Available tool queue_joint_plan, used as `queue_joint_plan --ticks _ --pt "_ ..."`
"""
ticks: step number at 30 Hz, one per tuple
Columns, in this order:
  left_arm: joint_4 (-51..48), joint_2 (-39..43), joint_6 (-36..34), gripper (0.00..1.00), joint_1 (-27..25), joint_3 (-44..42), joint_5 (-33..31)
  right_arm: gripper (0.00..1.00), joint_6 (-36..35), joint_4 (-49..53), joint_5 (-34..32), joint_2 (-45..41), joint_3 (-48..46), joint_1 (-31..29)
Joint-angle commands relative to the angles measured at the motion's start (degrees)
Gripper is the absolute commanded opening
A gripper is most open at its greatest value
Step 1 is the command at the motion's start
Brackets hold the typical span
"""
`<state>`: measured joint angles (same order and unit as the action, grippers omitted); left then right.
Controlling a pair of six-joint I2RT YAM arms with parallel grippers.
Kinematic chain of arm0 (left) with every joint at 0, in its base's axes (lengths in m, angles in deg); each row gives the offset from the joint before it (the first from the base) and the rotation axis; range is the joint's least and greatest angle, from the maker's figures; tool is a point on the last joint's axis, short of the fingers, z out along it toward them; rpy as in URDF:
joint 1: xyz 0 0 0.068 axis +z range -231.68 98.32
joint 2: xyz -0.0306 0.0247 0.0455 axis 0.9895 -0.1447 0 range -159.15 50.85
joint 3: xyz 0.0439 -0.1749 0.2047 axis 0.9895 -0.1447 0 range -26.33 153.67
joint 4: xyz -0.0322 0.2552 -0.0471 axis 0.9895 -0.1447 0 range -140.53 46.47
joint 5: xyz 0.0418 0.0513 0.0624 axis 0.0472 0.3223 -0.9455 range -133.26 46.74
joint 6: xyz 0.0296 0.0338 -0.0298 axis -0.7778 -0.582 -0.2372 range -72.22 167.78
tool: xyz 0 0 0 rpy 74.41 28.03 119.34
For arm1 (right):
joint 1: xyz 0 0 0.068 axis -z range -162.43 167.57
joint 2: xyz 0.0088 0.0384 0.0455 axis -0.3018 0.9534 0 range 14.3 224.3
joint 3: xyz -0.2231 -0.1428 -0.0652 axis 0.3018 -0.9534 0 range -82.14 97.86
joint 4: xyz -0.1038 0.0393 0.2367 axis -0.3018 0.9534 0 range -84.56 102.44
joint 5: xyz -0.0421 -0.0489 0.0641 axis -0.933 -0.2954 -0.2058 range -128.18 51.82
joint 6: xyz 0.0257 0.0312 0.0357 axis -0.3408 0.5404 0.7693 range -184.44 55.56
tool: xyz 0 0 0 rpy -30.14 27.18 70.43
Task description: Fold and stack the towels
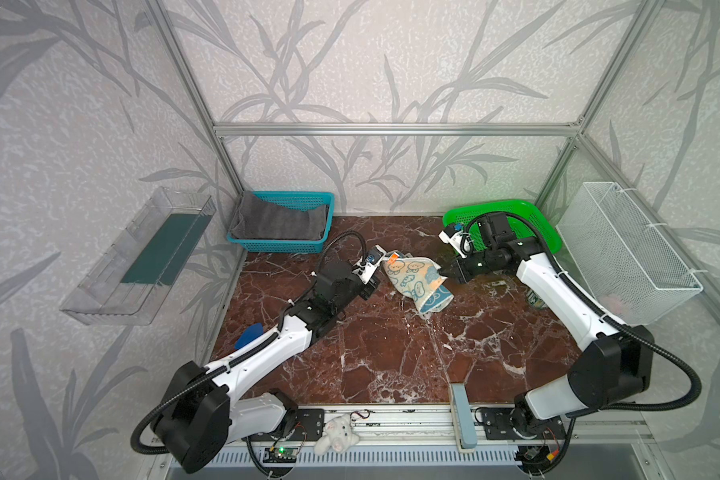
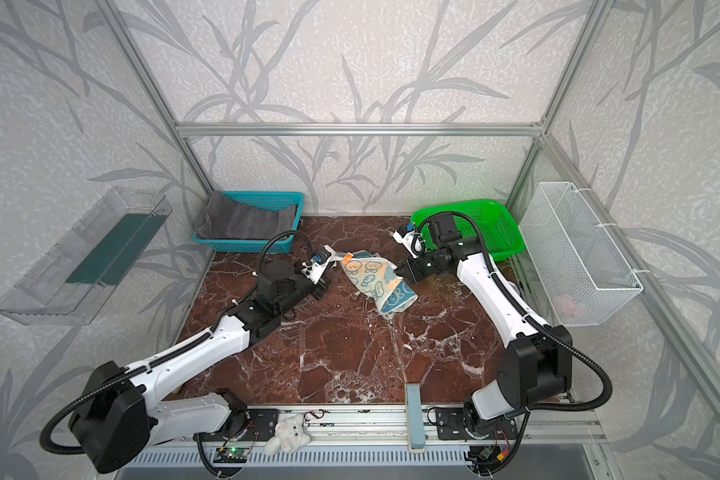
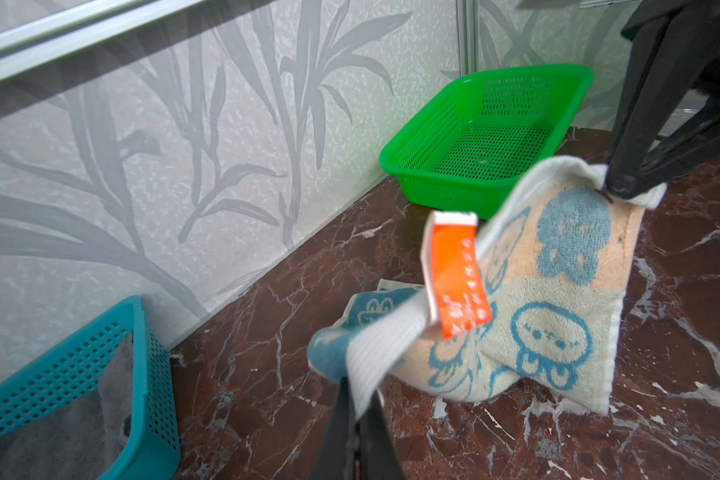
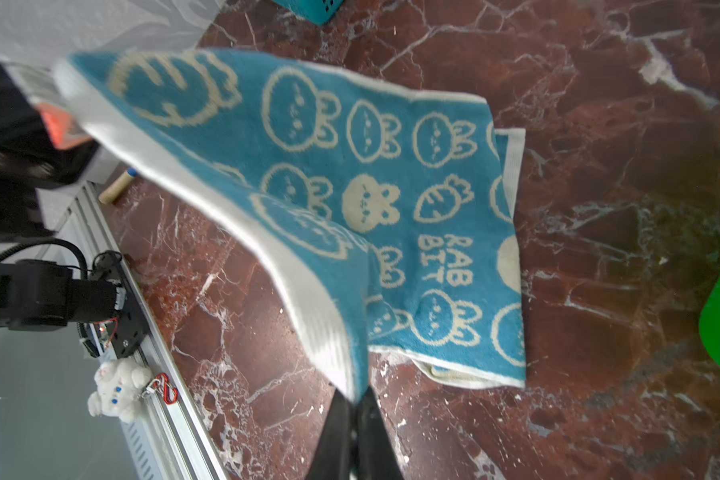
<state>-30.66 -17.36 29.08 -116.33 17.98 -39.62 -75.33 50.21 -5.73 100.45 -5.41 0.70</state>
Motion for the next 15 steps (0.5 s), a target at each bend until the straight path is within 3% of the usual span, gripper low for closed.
queue_joint_plan --ticks 1,5,8,15 --pt "-13.60 2.21 -3.74 0.00 0.29 1.26 2.98 0.11 -3.58 0.29 -3.35 -1.07 -4.24 -2.59" --pt "-16.78 2.93 -1.91 0.00 0.30 -0.60 5.20 0.19 2.17 -1.25 -4.54 1.77 -8.66 -4.79" --pt "-18.57 2.51 -1.27 0.00 0.29 -1.25 6.34 0.37 6.19 -2.89 -4.71 4.25 -11.00 -5.49" --pt "-19.36 0.77 -1.11 0.00 0.36 -2.65 8.27 0.71 1.67 -1.08 -13.42 2.97 -9.80 -7.83"
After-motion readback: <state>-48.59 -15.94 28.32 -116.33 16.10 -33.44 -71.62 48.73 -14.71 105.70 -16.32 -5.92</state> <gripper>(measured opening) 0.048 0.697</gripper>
